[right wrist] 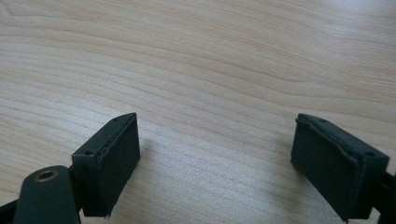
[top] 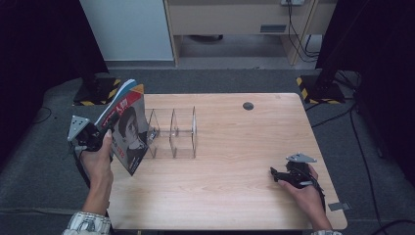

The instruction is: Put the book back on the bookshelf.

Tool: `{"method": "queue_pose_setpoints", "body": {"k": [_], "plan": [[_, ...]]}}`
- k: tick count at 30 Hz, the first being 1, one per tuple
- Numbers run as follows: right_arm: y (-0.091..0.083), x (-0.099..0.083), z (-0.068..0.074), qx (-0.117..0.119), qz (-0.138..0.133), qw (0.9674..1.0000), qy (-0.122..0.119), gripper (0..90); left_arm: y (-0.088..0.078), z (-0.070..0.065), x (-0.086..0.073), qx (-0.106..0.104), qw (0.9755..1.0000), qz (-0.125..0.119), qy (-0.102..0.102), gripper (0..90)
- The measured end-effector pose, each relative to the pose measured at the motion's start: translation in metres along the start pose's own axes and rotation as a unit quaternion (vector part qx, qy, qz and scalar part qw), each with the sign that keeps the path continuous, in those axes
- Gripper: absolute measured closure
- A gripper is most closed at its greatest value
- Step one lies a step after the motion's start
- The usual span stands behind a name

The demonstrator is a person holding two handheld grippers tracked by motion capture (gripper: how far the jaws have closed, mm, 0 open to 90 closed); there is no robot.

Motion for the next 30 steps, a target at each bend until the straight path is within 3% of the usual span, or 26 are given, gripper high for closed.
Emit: {"method": "queue_pose_setpoints", "body": {"k": [6,17,30], "plan": [[0.0000,0.0000,0.0001,0.001,0.000,1.0000,0.000,15.8,-0.0003,-0.0014,-0.0008,0.001,1.0000,0.002,0.008,72.9],[0.0000,0.0000,0.0001,0.001,0.000,1.0000,0.000,15.7,-0.0018,0.0001,-0.0018,0.011,0.9999,0.006,0.011,50.6],[0.0000,0.0000,0.0001,0.001,0.000,1.0000,0.000,15.7,-0.0031,-0.0036,-0.0050,0.007,0.9997,0.008,0.022,30.1]]}}
Point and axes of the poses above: each handheld gripper's, and its own axes: y roughly forward along the jaws, x roughly out of its top, z roughly to its left, the point moved 7 cm from there along y, roughly forward along the jaws, and after that the axes turned 2 degrees about y, right-handed, at the moved point
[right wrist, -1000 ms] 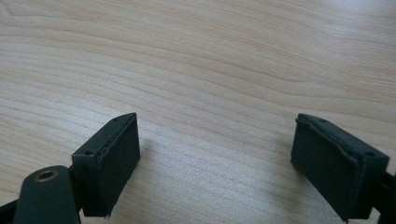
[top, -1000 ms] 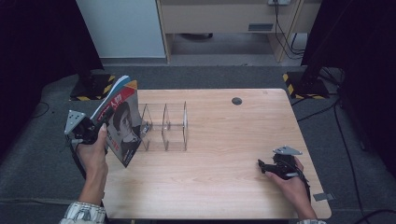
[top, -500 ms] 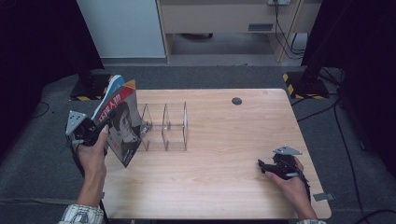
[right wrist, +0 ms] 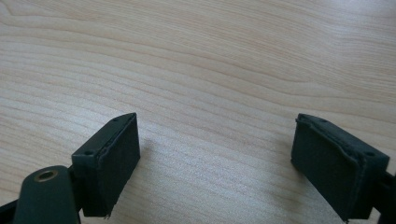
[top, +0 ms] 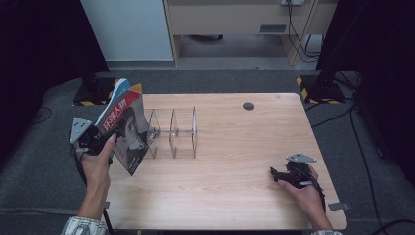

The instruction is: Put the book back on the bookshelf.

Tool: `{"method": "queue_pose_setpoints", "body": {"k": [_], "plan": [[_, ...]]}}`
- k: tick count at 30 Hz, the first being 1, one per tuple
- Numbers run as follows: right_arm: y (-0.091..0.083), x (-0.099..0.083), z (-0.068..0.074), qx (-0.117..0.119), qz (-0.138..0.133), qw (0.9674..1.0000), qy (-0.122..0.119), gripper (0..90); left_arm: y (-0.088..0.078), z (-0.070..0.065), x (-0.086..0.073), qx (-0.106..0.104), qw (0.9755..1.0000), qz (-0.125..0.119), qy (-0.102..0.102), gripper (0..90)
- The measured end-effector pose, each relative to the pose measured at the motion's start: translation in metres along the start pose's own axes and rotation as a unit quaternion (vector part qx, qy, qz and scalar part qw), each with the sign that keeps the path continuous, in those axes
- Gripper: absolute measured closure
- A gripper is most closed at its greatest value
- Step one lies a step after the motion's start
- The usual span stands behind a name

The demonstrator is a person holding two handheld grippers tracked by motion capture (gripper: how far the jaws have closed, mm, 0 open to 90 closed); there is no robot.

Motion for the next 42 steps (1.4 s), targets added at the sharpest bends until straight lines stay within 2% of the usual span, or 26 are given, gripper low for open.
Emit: {"method": "queue_pose_setpoints", "body": {"k": [12,21,42], "plan": [[0.000,0.000,0.000,0.000,0.000,1.0000,0.000,15.7,-0.003,-0.004,-0.005,-0.011,0.9998,0.010,0.011,19.4],[0.000,0.000,0.000,0.000,0.000,1.0000,0.000,15.7,-0.006,-0.003,-0.010,-0.017,0.9997,0.014,0.009,11.2],[0.000,0.000,0.000,0.001,0.000,1.0000,-0.001,15.7,-0.014,-0.008,-0.027,-0.027,0.9987,0.034,0.027,8.3]]}}
Point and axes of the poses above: each handheld gripper's, and its own axes: y roughly forward along the jaws, x roughly out of its top, z roughly to its left, the point moved 7 cm from there along y, roughly forward along the jaws, and after that the axes turned 2 degrees about y, right-handed, at the moved point
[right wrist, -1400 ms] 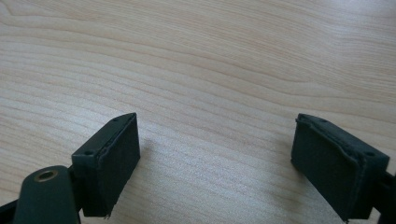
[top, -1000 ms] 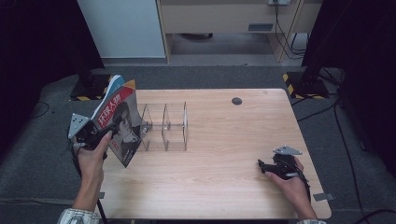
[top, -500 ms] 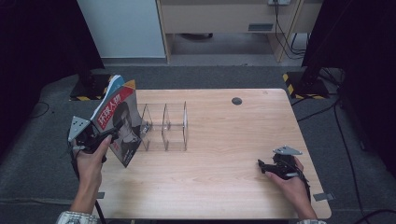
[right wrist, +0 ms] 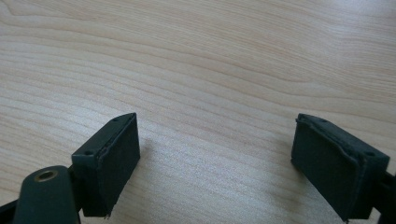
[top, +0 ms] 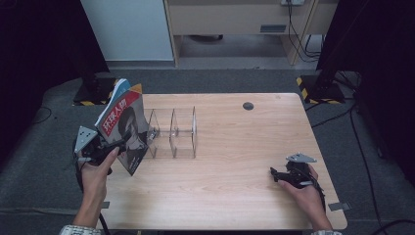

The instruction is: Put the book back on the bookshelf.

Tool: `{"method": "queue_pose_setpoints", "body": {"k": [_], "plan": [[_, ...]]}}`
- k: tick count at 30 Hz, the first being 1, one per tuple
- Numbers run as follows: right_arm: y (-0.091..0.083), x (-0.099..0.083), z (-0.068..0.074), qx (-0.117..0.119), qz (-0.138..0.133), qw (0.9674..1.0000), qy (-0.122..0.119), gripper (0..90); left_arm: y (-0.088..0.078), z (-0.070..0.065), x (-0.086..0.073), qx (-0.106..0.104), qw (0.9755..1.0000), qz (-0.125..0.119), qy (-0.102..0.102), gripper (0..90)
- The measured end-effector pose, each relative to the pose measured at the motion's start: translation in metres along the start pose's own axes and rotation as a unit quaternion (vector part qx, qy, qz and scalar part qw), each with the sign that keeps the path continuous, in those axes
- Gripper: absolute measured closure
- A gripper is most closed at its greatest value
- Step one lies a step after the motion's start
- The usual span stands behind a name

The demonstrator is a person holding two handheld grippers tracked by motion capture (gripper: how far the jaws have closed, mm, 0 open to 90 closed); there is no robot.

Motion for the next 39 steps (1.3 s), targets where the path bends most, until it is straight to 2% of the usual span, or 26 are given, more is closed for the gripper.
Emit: {"method": "queue_pose_setpoints", "body": {"k": [39], "plan": [[0.000,0.000,0.000,0.000,-0.001,1.0000,-0.001,15.7,-0.012,-0.002,-0.038,-0.004,0.9991,0.040,0.012,8.3]]}}
Point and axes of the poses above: each handheld gripper's, and its own axes: y roughly forward along the jaws, x roughly out of its top, z roughly to its left, the point moved 7 cm from there along y, roughly forward along the jaws, and after that the axes turned 2 degrees about y, right-handed, at the moved point
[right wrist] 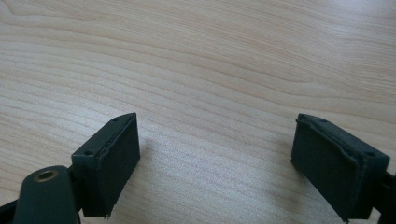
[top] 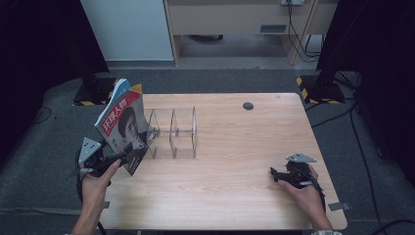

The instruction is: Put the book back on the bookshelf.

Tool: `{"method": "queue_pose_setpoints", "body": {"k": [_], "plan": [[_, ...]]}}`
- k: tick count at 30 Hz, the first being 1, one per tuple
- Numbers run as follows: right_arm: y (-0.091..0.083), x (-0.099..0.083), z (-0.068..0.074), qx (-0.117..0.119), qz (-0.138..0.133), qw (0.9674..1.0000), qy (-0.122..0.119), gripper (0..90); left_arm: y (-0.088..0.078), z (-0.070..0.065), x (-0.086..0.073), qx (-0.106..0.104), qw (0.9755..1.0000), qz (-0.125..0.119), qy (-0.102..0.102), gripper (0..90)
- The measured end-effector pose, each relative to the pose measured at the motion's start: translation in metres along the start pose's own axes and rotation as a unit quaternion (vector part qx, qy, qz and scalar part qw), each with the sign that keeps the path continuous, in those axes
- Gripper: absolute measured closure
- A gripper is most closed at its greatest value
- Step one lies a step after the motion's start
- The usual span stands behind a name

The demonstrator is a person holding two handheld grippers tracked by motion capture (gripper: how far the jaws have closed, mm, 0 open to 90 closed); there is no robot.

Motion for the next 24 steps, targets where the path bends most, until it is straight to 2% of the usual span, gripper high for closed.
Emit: {"method": "queue_pose_setpoints", "body": {"k": [3,24], "plan": [[0.000,0.000,0.000,0.000,0.000,1.0000,0.000,15.7,-0.001,0.000,-0.004,0.002,1.0000,0.006,0.005,8.3],[0.000,0.000,0.001,0.000,-0.001,1.0000,0.002,15.7,-0.007,-0.001,-0.028,-0.004,0.9994,0.034,0.007,8.4]]}}
Point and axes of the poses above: each handheld gripper's, and its own axes: y roughly forward along the jaws, x roughly out of its top, z roughly to its left, the point moved 7 cm from there along y, roughly forward along the jaws, and after that the axes turned 2 degrees about y, right-handed, at the moved point
